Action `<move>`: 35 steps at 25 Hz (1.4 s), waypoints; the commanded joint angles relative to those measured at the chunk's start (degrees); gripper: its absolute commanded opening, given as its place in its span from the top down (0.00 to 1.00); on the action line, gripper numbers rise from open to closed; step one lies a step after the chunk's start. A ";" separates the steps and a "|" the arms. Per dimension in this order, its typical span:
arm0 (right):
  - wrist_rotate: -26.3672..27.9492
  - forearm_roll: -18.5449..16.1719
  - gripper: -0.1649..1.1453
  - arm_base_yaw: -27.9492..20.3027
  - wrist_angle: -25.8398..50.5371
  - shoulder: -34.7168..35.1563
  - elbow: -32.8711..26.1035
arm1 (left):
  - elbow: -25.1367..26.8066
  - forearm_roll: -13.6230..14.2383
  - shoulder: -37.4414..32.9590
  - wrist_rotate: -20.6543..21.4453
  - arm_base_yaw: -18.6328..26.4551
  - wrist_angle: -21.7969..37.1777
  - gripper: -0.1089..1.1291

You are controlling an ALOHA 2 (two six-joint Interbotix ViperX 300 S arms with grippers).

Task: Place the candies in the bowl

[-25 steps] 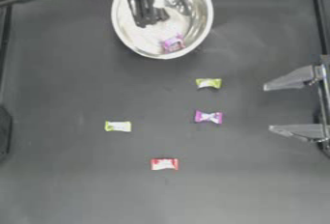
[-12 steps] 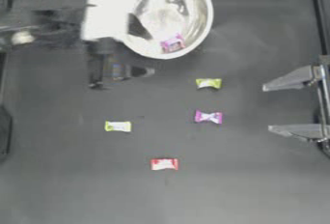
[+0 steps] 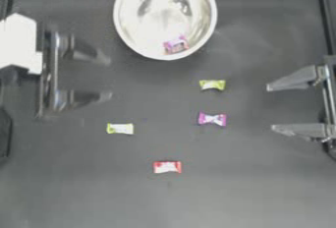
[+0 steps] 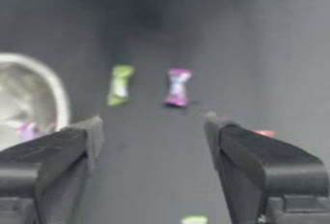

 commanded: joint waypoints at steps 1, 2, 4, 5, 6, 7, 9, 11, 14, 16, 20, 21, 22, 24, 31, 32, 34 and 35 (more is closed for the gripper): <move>0.00 0.35 0.12 -0.35 0.44 0.26 -0.79 | 2.02 -0.70 -2.64 -0.09 -0.18 -1.76 0.15; 0.00 0.44 0.12 -0.44 0.88 0.26 -0.97 | 2.99 -1.14 -3.16 -0.09 -0.18 -2.20 0.15; 0.00 0.97 0.12 -0.70 1.67 0.26 -1.14 | 4.75 -2.20 -4.04 0.09 -0.26 -3.60 0.15; 0.00 1.14 0.12 -0.88 2.11 0.26 -1.32 | 5.89 -2.46 -4.66 0.09 -0.35 -4.48 0.15; 0.00 1.14 0.12 -1.05 2.72 0.35 -1.58 | 6.86 -2.55 -5.27 0.09 -0.44 -5.27 0.15; 0.00 1.14 0.12 -1.32 3.60 0.44 -1.93 | 7.56 -2.64 -5.80 0.09 -0.62 -5.89 0.15; -0.09 1.23 0.12 -2.11 6.15 0.88 -3.16 | 8.70 -2.72 -7.12 0.00 -1.14 -7.21 0.15; -0.09 1.32 0.12 -3.34 9.84 1.67 -5.01 | 9.58 -3.08 -8.00 0.00 -1.93 -8.17 0.15; -0.18 2.46 0.12 -6.94 17.05 4.57 -8.70 | 10.63 -3.96 -8.17 0.00 -2.46 -9.05 0.15; -0.26 2.64 0.12 -10.55 22.41 7.56 -11.43 | 11.43 -4.57 -7.73 0.00 -2.46 -9.76 0.15; -0.97 1.85 0.12 -14.41 32.34 15.12 -17.23 | 12.04 -5.54 -7.47 0.00 -2.55 -10.55 0.15; -1.23 1.41 0.12 -14.77 33.84 16.88 -18.46 | 12.30 -5.62 -7.47 0.00 -2.46 -10.55 0.15; -1.58 0.88 0.12 -14.94 34.98 18.63 -19.86 | 12.13 -5.71 -7.47 0.00 -2.46 -10.55 0.15; -2.72 0.26 0.12 -15.21 37.18 22.50 -22.76 | 12.13 -5.71 -7.47 0.00 -2.46 -10.55 0.15; -6.59 0.62 0.12 -16.70 45.18 33.75 -30.15 | 12.57 -5.71 -7.47 -0.18 -2.46 -10.55 0.15; -7.12 0.70 0.12 -16.70 45.53 34.89 -30.67 | 12.66 -5.80 -7.47 -0.26 -2.46 -10.55 0.15; -7.91 0.70 0.12 -16.88 45.53 37.35 -31.55 | 12.83 -5.80 -7.56 -0.35 -2.55 -10.55 0.15; -8.17 0.79 0.12 -17.05 45.53 38.50 -31.82 | 12.92 -5.80 -7.47 -0.35 -2.55 -10.55 0.15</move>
